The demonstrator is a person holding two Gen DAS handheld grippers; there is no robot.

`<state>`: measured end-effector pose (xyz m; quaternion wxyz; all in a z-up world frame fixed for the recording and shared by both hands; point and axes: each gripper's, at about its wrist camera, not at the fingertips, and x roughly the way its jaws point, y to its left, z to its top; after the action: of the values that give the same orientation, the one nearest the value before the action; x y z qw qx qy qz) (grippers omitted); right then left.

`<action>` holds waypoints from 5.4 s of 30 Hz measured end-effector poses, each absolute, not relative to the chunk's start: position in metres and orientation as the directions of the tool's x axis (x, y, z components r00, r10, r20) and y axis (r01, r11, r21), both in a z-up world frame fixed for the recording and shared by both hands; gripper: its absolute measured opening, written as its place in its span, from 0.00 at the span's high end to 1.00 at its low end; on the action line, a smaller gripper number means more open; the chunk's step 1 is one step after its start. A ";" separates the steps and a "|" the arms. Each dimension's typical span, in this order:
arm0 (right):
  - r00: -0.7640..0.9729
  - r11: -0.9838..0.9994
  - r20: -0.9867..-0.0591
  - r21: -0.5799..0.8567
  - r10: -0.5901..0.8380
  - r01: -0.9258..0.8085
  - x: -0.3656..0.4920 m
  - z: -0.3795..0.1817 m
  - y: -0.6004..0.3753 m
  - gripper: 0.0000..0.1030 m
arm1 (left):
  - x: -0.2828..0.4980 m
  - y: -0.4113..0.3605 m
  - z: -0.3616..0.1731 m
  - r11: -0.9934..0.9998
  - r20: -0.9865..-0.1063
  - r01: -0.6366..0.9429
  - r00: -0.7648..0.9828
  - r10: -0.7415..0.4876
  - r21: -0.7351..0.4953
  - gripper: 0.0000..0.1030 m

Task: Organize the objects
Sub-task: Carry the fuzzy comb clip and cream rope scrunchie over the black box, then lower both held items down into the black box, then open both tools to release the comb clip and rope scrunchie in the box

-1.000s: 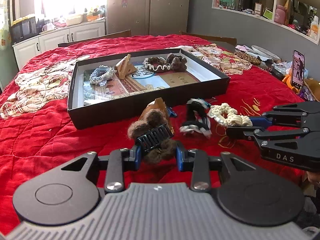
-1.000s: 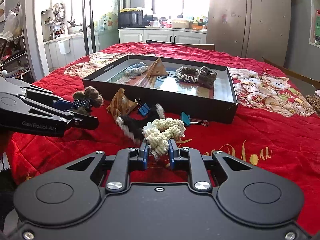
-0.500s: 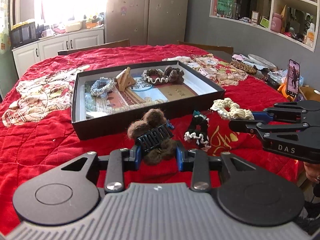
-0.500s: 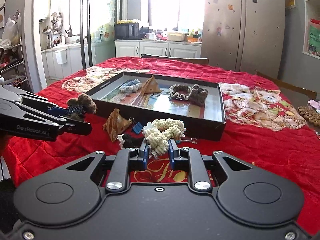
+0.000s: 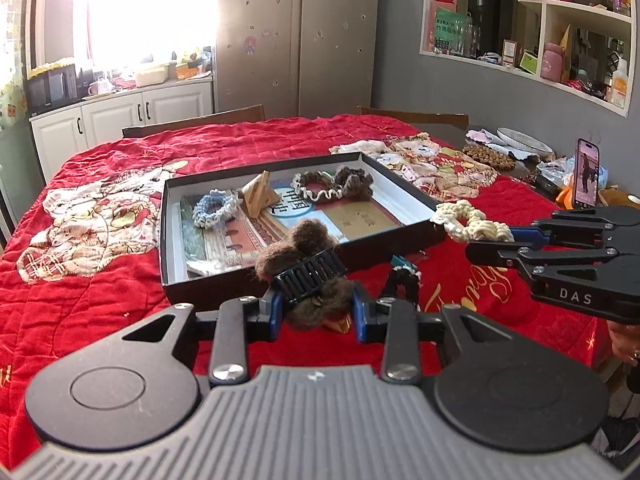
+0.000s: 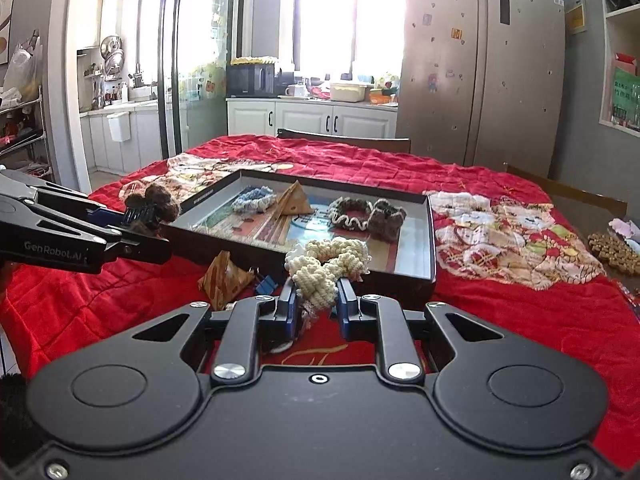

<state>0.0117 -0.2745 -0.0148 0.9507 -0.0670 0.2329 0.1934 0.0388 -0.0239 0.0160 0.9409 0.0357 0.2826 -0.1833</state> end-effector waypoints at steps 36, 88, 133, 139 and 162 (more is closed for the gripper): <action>0.848 0.922 -0.402 -0.024 0.346 -0.387 0.097 0.004 -0.250 0.82 | 0.112 -0.017 0.031 0.960 -0.498 0.278 0.827 -0.262 -0.044 0.64; 0.756 0.917 -0.558 0.022 0.342 -0.399 0.203 -0.056 -0.215 0.82 | 0.200 -0.020 -0.021 0.973 -0.622 0.223 0.753 -0.215 -0.065 0.63; 0.690 0.891 -0.624 0.021 0.366 -0.454 0.217 -0.076 -0.205 0.79 | 0.214 -0.031 -0.037 0.969 -0.682 0.246 0.707 -0.189 -0.013 0.47; 0.690 0.891 -0.624 0.020 0.366 -0.454 0.217 -0.077 -0.205 0.78 | 0.214 -0.031 -0.037 0.969 -0.682 0.247 0.707 -0.189 -0.013 0.47; 0.692 0.890 -0.621 0.022 0.369 -0.455 0.216 -0.076 -0.204 0.61 | 0.210 -0.029 -0.033 0.970 -0.677 0.242 0.712 -0.188 -0.015 0.34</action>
<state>0.2155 -0.2041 -0.0755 0.9173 -0.0669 0.3222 0.2244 0.2097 -0.0293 -0.0333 0.9243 0.0375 0.3615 -0.1164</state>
